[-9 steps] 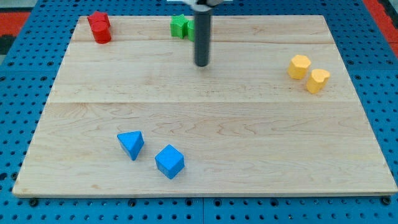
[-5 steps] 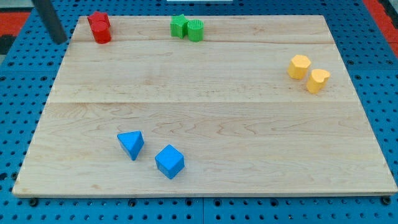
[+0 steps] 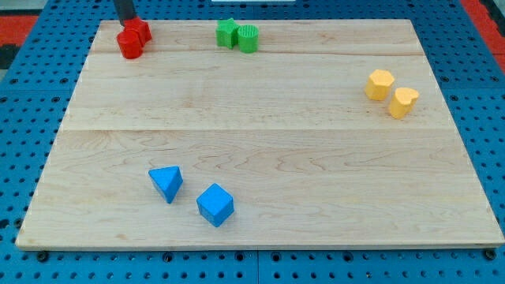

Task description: Slide red star along with red circle and blue triangle towards blue cube

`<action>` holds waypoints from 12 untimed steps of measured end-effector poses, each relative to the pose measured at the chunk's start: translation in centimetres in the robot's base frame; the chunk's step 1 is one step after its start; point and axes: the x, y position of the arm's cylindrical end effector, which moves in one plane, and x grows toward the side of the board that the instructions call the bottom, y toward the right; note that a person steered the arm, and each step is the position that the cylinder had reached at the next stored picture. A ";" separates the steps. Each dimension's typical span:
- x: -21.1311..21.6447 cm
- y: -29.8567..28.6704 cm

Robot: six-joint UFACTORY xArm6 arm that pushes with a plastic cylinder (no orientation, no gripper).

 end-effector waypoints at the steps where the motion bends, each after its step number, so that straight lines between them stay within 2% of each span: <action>1: 5.4 0.0; 2: 8.4 -0.4; 3: 4.3 -8.2; 4: 1.9 -1.6; 5: 3.3 3.3; 7: 16.0 3.0; 9: 28.1 7.1; 11: 30.1 10.6; 12: 27.5 6.8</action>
